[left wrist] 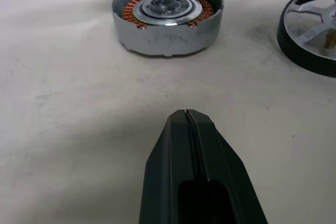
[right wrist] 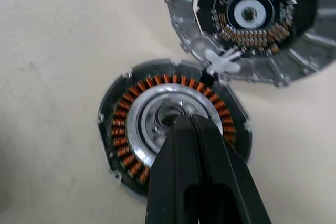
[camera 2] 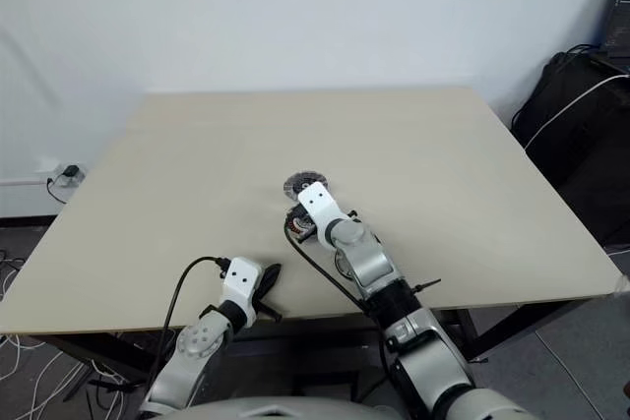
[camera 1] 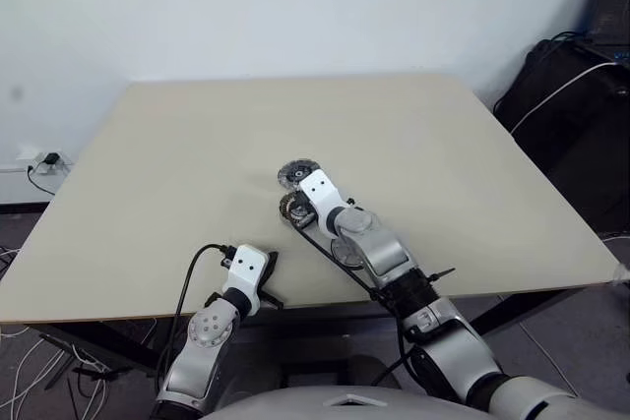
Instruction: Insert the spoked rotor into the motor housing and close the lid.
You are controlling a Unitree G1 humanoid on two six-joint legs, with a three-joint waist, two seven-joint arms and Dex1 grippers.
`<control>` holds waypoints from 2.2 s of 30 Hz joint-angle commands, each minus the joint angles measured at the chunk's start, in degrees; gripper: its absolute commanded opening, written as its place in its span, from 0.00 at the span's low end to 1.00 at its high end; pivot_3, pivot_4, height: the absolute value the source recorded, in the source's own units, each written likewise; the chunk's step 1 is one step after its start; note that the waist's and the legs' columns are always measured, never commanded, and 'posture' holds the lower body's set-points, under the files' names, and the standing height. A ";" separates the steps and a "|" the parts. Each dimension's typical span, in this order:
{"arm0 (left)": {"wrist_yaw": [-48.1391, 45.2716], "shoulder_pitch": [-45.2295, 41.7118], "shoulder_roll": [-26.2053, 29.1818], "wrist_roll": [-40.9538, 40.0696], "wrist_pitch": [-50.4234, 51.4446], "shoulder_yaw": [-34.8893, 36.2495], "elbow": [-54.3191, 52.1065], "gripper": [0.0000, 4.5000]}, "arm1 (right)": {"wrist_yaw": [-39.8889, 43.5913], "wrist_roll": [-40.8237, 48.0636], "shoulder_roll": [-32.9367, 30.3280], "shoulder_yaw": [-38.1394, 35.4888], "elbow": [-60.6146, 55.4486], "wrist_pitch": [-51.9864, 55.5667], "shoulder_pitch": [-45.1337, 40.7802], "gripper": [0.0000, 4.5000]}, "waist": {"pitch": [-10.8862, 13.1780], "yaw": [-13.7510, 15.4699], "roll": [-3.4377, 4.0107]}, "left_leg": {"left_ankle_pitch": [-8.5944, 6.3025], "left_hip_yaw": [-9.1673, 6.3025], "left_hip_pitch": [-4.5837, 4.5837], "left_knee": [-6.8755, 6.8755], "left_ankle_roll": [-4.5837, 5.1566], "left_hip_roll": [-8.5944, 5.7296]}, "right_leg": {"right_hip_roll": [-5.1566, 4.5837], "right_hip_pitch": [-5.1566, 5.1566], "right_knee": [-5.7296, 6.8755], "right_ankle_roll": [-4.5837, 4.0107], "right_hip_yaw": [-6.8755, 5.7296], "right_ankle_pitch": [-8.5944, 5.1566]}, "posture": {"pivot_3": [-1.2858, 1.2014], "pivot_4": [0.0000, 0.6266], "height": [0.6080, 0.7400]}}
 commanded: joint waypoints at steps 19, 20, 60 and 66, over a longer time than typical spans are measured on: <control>0.98 -1.30 -0.50 -0.84 -1.27 0.54 -0.49 0.00 | -0.66 -1.67 4.44 -0.69 14.62 -8.80 -8.34 0.00 | -0.12 -1.36 0.24 | 0.02 -0.01 0.01 -0.07 -0.03 0.00 | 0.02 -0.06 0.04 -0.05 0.02 0.03 | 0.52 0.00 1.00; 1.00 -1.28 -0.49 -0.85 -1.15 0.55 -0.53 0.00 | -0.48 -1.75 4.43 -0.58 14.94 -8.78 -8.27 0.00 | -0.12 -1.36 0.24 | 0.02 -0.01 0.01 -0.07 -0.03 0.00 | 0.03 -0.06 0.04 -0.05 0.02 0.03 | 0.52 0.00 1.00; 0.52 -1.74 0.04 -0.91 0.71 0.01 -0.88 0.00 | 0.25 -5.98 2.92 1.64 9.42 -8.27 -5.12 0.00 | -0.21 -1.38 0.41 | 0.04 -0.02 0.01 -0.09 -0.06 0.00 | 0.02 -0.07 0.05 -0.05 0.02 0.03 | 0.52 0.00 1.00; 0.74 -1.45 0.08 -0.90 0.85 0.07 -1.33 0.00 | 0.92 -6.05 3.31 1.73 10.16 -8.61 -5.22 0.00 | -0.21 -1.38 0.41 | 0.04 -0.02 0.01 -0.09 -0.06 0.00 | 0.03 -0.06 0.05 -0.05 0.03 0.03 | 0.52 0.00 1.00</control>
